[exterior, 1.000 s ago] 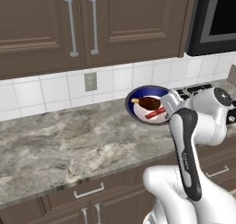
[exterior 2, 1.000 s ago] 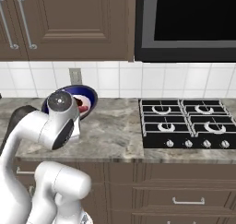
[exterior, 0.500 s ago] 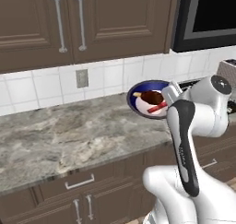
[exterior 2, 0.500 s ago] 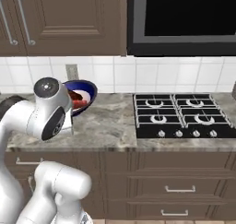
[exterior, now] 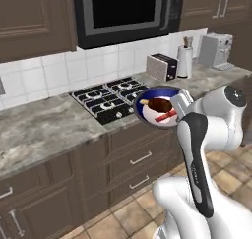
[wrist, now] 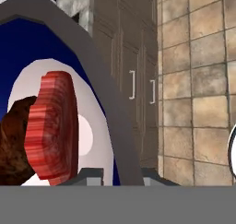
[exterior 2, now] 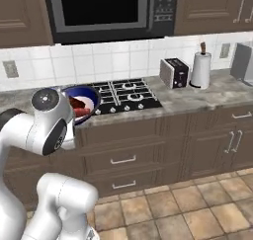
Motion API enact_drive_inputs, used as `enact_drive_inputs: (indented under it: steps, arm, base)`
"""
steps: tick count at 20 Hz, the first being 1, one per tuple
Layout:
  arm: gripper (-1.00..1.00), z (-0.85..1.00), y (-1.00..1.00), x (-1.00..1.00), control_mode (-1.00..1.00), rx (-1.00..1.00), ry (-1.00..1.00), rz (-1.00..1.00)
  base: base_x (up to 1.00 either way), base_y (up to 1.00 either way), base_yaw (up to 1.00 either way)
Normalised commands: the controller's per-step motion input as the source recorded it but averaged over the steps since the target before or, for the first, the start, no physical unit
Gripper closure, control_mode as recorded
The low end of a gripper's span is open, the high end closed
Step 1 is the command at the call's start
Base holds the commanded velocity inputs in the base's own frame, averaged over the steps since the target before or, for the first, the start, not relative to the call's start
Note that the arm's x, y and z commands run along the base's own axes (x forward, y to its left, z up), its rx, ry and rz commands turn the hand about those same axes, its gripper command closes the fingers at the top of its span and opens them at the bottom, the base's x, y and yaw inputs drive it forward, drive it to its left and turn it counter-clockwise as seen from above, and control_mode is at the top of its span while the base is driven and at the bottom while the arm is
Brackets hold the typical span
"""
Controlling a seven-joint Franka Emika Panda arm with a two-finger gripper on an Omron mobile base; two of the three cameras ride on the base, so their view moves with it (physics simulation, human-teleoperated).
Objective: Place the bowl with the lime and sweet potato on the top shelf of the fridge. Place the bowl with the steaks on the second highest shelf of the fridge.
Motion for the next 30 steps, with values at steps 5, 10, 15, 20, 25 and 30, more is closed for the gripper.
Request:
enact_drive_inputs:
  steps: [5, 10, 15, 20, 25, 30]
  arm:
    - [1.0, 0.0, 0.0, 0.0, 1.0, 0.0, 0.0, 0.0]
    - [1.0, 0.0, 0.0, 0.0, 1.0, 0.0, 0.0, 0.0]
    - [1.0, 0.0, 0.0, 0.0, 1.0, 0.0, 0.0, 0.0]
    - [1.0, 0.0, 0.0, 0.0, 1.0, 0.0, 0.0, 0.0]
    - [1.0, 0.0, 0.0, 0.0, 1.0, 0.0, 0.0, 0.0]
    - [1.0, 0.0, 0.0, 0.0, 1.0, 0.0, 0.0, 0.0]
  base:
    - [0.0, -1.0, -0.61]
    - [0.0, -1.0, -0.58]
    - [0.05, -1.0, -0.54]
    - [0.55, -1.0, -0.38]
    - [0.99, -1.0, -0.26]
    - [1.0, -1.0, -0.15]
